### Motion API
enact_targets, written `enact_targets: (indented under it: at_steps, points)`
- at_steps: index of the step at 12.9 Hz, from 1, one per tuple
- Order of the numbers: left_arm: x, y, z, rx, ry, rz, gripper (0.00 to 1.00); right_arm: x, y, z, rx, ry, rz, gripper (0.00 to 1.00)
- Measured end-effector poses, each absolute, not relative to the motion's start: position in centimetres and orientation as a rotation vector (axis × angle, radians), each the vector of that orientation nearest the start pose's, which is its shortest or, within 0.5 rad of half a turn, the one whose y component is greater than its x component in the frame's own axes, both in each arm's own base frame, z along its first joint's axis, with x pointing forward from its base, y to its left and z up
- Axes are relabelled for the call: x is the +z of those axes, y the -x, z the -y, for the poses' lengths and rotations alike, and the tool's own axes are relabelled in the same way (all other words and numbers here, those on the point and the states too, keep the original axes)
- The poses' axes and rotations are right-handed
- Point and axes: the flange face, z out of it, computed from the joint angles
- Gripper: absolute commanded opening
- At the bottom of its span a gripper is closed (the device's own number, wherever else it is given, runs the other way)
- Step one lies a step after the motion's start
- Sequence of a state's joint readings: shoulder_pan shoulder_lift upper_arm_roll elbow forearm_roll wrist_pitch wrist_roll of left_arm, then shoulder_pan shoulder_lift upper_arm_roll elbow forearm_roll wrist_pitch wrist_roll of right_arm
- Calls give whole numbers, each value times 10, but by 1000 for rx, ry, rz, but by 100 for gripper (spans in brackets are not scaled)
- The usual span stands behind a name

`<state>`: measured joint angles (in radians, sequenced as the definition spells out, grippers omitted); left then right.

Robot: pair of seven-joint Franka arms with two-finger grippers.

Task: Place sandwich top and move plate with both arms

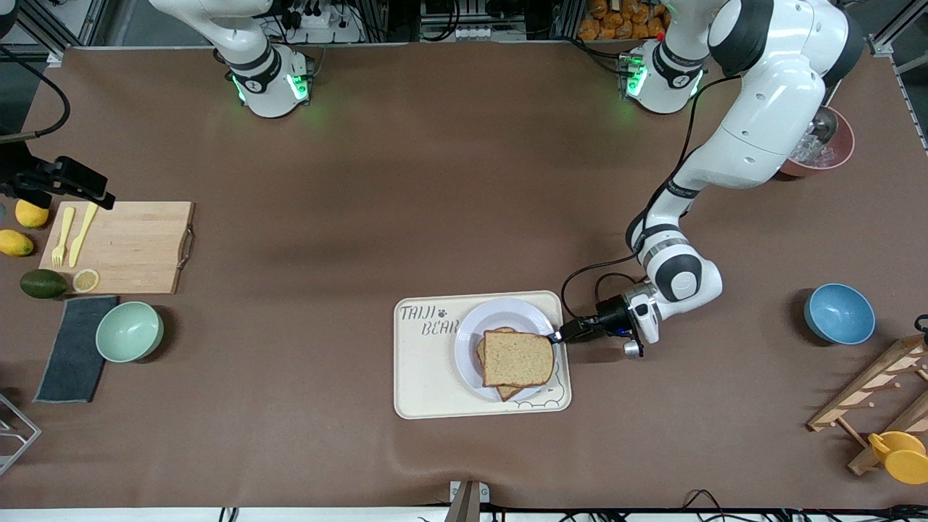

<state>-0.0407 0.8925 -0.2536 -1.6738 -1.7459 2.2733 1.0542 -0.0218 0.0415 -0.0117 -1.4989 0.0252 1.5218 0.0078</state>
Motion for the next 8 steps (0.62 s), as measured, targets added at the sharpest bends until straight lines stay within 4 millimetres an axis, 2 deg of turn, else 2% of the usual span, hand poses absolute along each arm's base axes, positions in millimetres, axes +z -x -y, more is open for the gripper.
enact_targets:
  at_steps: [1,2,3,4,8]
  points:
    - [97,-630,200,244,-1879,-250,26,631,-563,16,28,3116,-63,100]
    - [95,-630,196,242,-1896,-234,38,631,-563,16,27,3116,-63,100]
    - [91,-630,192,238,-1909,-224,81,631,-563,16,28,3116,-63,100]
    - [90,-630,190,234,-1907,-220,100,631,-563,16,28,3116,-63,100]
    - [95,-634,188,204,-1875,-251,100,631,-563,16,29,3116,-64,100]
